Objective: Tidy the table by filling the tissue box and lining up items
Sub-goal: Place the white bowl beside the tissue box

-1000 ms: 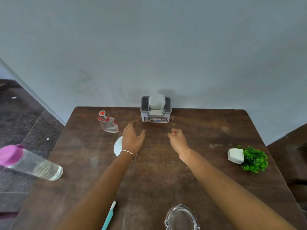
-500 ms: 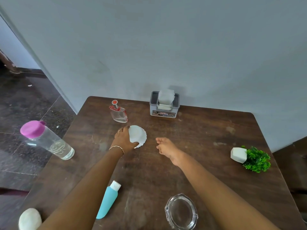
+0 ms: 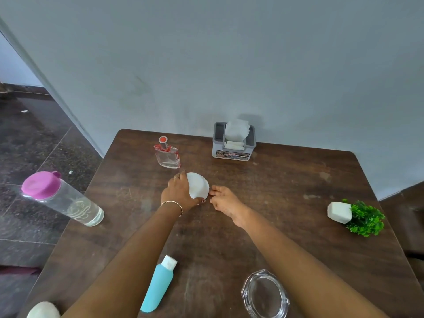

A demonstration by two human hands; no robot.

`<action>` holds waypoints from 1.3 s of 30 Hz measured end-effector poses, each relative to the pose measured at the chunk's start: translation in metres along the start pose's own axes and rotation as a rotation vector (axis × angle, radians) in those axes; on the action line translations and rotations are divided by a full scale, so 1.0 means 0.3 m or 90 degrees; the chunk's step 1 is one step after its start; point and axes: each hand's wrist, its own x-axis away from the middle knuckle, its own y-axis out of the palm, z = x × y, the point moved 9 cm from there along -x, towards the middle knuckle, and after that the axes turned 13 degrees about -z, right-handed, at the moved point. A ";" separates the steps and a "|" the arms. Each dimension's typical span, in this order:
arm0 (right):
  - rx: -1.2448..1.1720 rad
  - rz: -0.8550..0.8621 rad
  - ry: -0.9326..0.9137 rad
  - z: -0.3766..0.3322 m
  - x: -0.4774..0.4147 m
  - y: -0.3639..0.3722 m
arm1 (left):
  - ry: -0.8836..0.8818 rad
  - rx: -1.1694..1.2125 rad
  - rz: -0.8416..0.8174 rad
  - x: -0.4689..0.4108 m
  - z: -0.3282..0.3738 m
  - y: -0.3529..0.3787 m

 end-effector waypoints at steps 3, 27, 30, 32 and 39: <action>-0.059 0.037 0.002 -0.001 0.003 -0.012 | 0.013 0.017 0.012 -0.001 -0.008 -0.009; -0.181 0.038 -0.028 -0.053 -0.069 -0.012 | 0.067 0.515 0.031 -0.013 -0.112 -0.042; -0.173 0.017 -0.040 -0.074 -0.083 0.014 | 0.051 0.628 0.040 -0.004 -0.122 -0.027; -0.171 0.011 -0.044 -0.084 -0.093 0.030 | 0.048 0.759 0.022 -0.006 -0.138 -0.002; -0.213 0.024 -0.043 -0.072 -0.111 0.054 | 0.075 1.112 -0.116 0.053 -0.080 0.074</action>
